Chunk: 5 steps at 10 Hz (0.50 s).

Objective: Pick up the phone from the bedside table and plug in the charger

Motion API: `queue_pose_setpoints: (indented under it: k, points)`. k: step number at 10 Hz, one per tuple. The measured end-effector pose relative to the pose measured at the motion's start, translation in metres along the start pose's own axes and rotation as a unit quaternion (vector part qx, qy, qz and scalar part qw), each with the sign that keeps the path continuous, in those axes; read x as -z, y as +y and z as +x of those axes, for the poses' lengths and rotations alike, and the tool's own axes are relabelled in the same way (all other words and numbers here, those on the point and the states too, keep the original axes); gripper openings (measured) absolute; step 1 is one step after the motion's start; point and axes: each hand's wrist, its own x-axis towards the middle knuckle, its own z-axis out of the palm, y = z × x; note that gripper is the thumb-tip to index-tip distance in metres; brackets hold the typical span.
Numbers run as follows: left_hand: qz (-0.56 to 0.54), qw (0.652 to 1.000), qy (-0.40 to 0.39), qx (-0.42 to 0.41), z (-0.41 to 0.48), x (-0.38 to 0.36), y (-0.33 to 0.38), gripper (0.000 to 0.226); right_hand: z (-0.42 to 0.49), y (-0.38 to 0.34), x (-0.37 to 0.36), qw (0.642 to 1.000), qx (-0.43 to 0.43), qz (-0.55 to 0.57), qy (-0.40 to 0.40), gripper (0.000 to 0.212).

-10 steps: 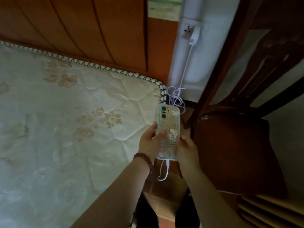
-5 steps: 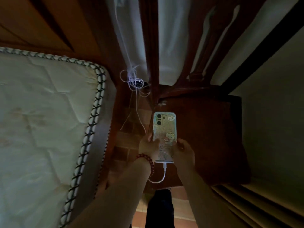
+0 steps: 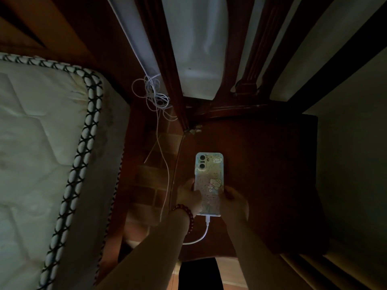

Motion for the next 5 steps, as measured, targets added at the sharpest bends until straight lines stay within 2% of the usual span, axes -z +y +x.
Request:
queue_pose_setpoints:
  k: [2, 4, 5]
  points:
    - [-0.003, 0.999, -0.044, 0.001, -0.001, 0.000, -0.002, 0.043, 0.003, 0.003, 0.000, 1.000, -0.006, -0.009, -0.003, 0.024]
    - [-0.043, 0.999, -0.030, -0.006, -0.018, 0.003, 0.000, 0.051, -0.001, 0.006, 0.006, 0.998, -0.020, 0.052, 0.019, 0.024]
    - [-0.054, 0.998, -0.038, -0.018, -0.033, 0.005, 0.006, 0.050, -0.008, 0.000, 0.010, 0.999, 0.005, 0.053, 0.002, 0.026]
